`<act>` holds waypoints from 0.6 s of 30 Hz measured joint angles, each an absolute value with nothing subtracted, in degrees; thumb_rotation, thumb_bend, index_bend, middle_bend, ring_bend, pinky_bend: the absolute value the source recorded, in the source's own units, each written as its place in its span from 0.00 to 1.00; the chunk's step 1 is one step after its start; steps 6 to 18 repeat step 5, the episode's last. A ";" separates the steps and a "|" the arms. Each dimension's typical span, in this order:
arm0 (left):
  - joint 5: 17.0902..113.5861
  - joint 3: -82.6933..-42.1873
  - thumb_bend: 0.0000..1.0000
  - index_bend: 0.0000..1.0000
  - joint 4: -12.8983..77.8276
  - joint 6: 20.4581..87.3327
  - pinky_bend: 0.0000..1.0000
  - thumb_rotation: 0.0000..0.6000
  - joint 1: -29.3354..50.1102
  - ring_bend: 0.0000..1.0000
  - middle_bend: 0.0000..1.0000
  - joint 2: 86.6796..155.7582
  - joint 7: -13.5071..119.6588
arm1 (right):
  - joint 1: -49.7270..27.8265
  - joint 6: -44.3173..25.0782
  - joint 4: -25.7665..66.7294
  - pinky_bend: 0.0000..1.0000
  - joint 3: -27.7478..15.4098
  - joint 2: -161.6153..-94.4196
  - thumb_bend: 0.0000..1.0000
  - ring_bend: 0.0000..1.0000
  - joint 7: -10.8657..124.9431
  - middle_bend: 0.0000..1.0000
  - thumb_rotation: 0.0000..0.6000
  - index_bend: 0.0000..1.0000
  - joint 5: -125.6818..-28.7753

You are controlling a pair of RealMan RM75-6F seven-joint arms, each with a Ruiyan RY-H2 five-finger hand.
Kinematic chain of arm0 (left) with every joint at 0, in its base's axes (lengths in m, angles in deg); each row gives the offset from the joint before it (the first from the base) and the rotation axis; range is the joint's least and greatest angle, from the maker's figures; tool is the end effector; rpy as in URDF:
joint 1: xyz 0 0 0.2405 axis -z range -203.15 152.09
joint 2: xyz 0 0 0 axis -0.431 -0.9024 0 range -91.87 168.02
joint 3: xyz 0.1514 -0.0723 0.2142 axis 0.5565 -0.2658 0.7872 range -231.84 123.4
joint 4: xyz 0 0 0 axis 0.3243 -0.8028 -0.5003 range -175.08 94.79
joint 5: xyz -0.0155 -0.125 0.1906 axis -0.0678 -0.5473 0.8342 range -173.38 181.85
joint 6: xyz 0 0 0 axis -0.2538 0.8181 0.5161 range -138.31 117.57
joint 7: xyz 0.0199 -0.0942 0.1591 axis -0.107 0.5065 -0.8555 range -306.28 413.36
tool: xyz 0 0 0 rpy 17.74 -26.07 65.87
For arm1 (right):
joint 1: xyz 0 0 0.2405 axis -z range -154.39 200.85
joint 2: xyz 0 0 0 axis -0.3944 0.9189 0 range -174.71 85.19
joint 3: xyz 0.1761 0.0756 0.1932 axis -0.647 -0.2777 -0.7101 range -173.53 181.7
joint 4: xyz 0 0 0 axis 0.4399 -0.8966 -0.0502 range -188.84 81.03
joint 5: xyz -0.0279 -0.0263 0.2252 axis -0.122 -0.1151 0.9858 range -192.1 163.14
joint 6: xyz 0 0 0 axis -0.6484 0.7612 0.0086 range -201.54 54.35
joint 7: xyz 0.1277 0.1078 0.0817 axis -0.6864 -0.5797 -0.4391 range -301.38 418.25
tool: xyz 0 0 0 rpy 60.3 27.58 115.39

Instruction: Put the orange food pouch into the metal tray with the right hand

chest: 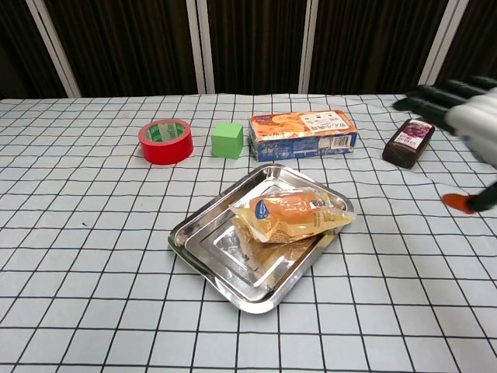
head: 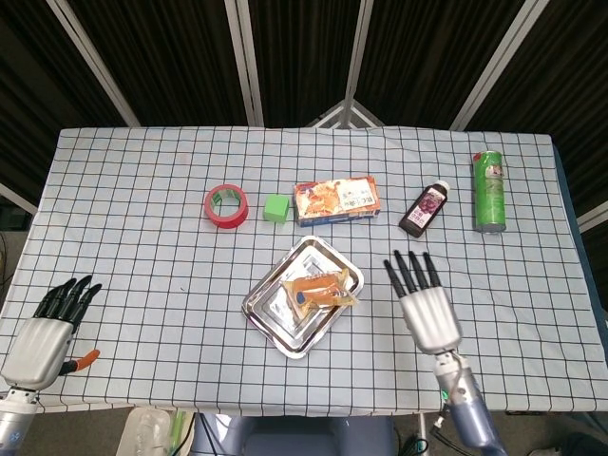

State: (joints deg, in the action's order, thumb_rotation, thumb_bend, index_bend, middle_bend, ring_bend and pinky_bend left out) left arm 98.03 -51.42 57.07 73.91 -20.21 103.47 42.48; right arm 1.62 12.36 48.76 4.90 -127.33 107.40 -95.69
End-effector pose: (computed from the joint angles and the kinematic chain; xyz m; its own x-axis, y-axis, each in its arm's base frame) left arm -0.2958 0.2008 0.1065 0.4887 0.0885 0.8679 0.8662 -0.1683 -0.4706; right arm -0.1906 -0.2690 0.0300 0.6913 0.0884 0.7171 -0.6865 -0.2295 0.6900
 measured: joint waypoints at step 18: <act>99.93 -50.27 0.08 0.00 57.85 72.45 0.09 1.00 -19.60 0.00 0.00 103.54 43.02 | 9.07 20.37 43.12 0.04 9.04 -123.35 0.29 0.00 89.94 0.00 1.00 0.00 -99.53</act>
